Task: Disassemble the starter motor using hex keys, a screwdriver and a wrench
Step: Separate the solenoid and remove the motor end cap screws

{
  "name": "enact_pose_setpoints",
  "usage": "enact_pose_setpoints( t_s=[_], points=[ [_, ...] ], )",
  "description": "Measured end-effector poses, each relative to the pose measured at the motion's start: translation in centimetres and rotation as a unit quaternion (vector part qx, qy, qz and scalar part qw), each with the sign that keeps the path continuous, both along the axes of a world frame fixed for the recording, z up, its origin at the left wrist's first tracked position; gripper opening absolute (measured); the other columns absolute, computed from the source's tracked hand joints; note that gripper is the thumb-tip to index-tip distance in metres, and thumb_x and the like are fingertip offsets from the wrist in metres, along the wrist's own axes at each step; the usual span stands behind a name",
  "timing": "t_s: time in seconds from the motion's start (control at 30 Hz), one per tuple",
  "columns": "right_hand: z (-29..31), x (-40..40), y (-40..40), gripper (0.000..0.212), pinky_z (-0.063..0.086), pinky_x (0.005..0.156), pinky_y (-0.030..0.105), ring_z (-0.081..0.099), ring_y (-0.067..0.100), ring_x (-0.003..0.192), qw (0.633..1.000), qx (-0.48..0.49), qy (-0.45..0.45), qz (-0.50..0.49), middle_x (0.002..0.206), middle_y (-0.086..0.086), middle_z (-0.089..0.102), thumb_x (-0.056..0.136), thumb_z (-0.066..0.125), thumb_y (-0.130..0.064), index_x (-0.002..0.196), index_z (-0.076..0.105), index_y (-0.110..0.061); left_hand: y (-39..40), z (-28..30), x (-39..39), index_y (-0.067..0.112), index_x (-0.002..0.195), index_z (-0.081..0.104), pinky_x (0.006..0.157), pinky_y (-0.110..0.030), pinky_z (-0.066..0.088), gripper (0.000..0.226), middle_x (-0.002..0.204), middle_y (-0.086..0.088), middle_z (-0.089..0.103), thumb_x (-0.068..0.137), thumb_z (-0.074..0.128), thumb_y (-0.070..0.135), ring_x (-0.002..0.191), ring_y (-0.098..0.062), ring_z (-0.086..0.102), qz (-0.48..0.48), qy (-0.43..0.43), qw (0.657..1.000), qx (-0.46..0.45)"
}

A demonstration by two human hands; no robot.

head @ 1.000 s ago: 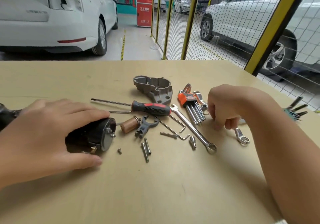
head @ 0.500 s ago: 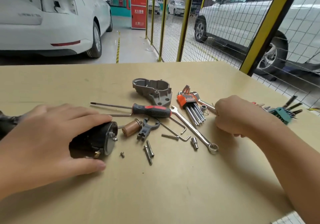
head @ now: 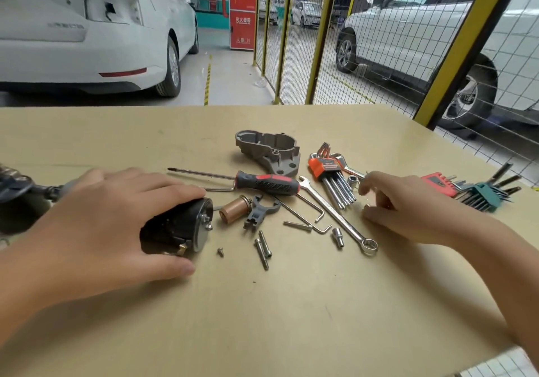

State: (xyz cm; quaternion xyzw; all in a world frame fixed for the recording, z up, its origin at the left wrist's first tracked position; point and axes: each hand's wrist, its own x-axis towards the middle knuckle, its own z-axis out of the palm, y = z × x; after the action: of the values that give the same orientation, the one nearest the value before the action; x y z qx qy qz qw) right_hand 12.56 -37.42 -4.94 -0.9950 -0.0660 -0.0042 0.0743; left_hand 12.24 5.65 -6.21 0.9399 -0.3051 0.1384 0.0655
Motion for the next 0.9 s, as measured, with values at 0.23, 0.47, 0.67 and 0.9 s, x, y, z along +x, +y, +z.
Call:
enact_pose_setpoints(
  t_s=[0.23,0.47,0.67,0.9],
  points=[
    [0.5,0.8,0.5,0.018,0.045,0.072,0.030,0.053,0.005,0.083,0.993,-0.087,0.075,-0.010,0.091,-0.011,0.059,0.100,0.058,-0.042,0.085,0.055,-0.032,-0.1,0.0,-0.2,0.067,0.142,0.038,0.077,-0.048,0.048,0.086,0.130,0.035,0.056,0.065,0.048,0.102,0.109,-0.003,0.059,0.005,-0.009,1.000,0.002],
    [2.5,1.1,5.5,0.006,0.043,0.051,0.032,0.042,0.017,0.056,0.787,0.588,0.164,0.087,0.073,0.012,0.055,0.096,0.064,-0.006,0.095,0.058,-0.002,-0.5,0.4,-0.6,0.053,0.140,0.048,0.080,-0.045,0.047,0.089,0.129,0.033,0.060,0.063,0.057,0.096,0.110,-0.005,0.061,0.005,-0.026,1.000,-0.006],
    [2.6,2.8,12.5,0.033,0.051,0.059,0.030,0.048,0.012,0.057,0.501,0.761,0.359,0.203,0.089,0.013,0.058,0.100,0.047,-0.007,0.131,0.059,-0.011,-1.0,0.9,-1.1,0.049,0.136,0.053,0.081,-0.043,0.047,0.085,0.126,0.028,0.064,0.063,0.060,0.090,0.108,-0.006,0.063,0.004,-0.035,0.999,-0.008],
    [0.0,3.7,16.1,0.008,0.060,0.063,0.034,0.060,0.013,0.056,0.452,0.784,0.396,0.159,0.093,0.014,0.072,0.096,0.060,-0.010,0.104,0.061,-0.009,-1.2,0.7,-1.2,0.051,0.136,0.056,0.086,-0.047,0.049,0.083,0.126,0.030,0.063,0.062,0.062,0.089,0.113,-0.007,0.063,0.032,-0.024,0.999,-0.007]
  ],
)
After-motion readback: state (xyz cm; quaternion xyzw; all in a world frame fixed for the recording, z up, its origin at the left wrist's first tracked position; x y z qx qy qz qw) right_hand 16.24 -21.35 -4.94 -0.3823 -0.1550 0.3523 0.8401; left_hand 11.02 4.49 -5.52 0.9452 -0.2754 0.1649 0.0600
